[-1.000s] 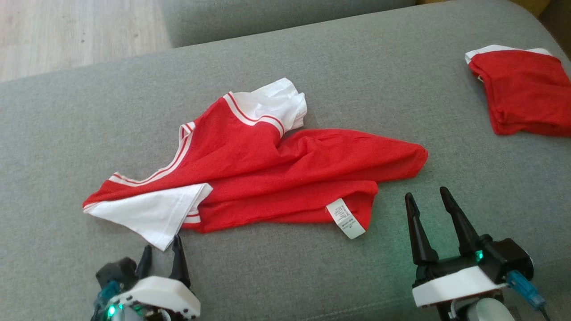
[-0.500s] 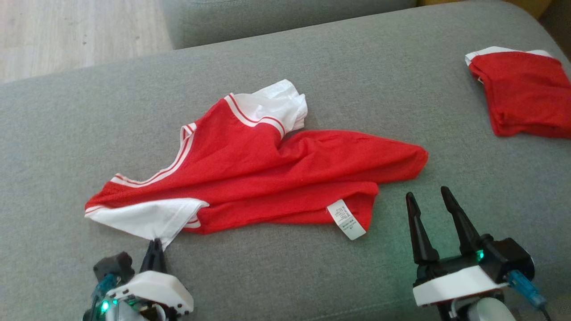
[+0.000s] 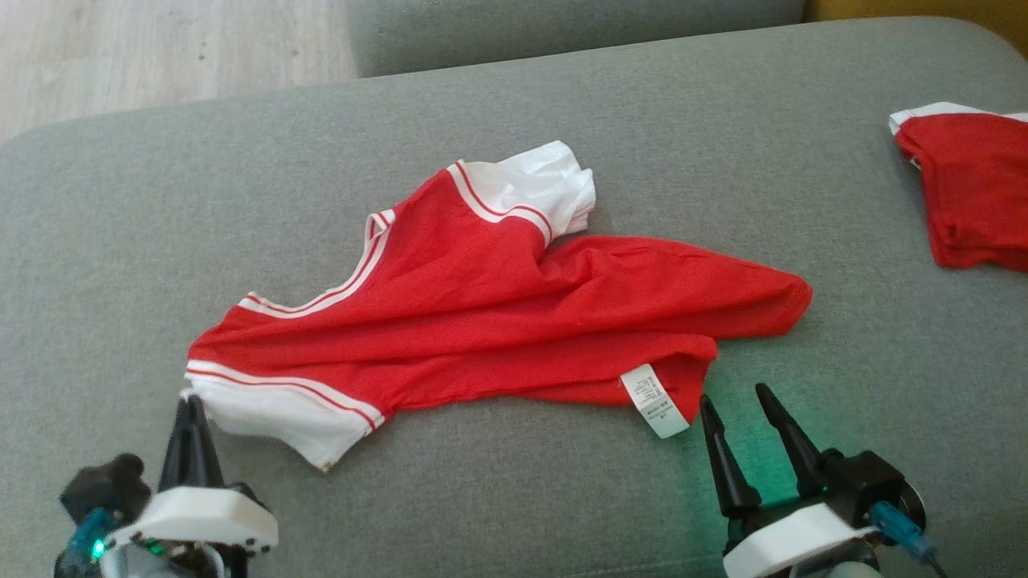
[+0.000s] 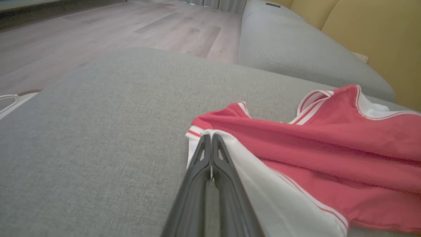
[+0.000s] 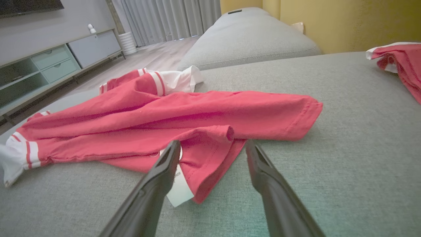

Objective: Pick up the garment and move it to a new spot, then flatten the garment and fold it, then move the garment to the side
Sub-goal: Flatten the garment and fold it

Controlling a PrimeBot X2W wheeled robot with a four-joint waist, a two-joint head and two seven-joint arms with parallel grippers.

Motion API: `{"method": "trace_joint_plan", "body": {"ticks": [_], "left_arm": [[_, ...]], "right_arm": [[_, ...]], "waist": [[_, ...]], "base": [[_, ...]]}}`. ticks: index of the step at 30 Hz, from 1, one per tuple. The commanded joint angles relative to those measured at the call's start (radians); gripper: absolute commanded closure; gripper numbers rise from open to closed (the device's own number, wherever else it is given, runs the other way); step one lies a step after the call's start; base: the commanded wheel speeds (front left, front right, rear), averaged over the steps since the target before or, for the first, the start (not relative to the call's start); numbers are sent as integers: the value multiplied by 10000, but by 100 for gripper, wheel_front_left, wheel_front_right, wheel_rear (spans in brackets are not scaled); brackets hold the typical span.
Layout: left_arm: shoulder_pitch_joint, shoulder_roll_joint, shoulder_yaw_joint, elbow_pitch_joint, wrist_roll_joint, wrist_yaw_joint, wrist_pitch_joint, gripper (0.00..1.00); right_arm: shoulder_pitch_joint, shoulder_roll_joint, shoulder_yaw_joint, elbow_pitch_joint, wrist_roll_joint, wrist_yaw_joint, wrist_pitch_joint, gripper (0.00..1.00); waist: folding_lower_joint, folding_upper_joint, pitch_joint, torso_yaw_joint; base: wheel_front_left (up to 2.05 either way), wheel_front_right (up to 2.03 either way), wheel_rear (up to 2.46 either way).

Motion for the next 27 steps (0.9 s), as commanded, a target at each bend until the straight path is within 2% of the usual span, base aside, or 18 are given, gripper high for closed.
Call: {"method": "trace_joint_plan", "body": {"ticks": [1, 13, 24, 26, 27], "left_arm": [[-231, 181, 393, -473, -43, -82, -61, 100], [-43, 181, 485, -1579, -379, -162, 7, 100], [-480, 399, 349, -1884, -252, -115, 146, 100], [-503, 421, 336, -1895, -250, -103, 159, 100], [-508, 433, 331, -1899, -249, -98, 162, 100]], "right_arm": [[-394, -220, 276, -181, 54, 37, -53, 0], [-1808, -288, 501, 1944, -504, 37, -53, 0], [-2285, -136, 568, 2464, -588, 37, -53, 0], [-2315, -121, 594, 2499, -564, 37, -53, 17], [-2332, -115, 601, 2519, -554, 37, -53, 36]], "waist": [[0, 0, -8, 75], [0, 0, 72, 203], [0, 0, 145, 441], [0, 0, 140, 456], [0, 0, 133, 460]], "base": [[0, 0, 0], [0, 0, 0], [0, 0, 0], [0, 0, 0], [0, 0, 0]]}}
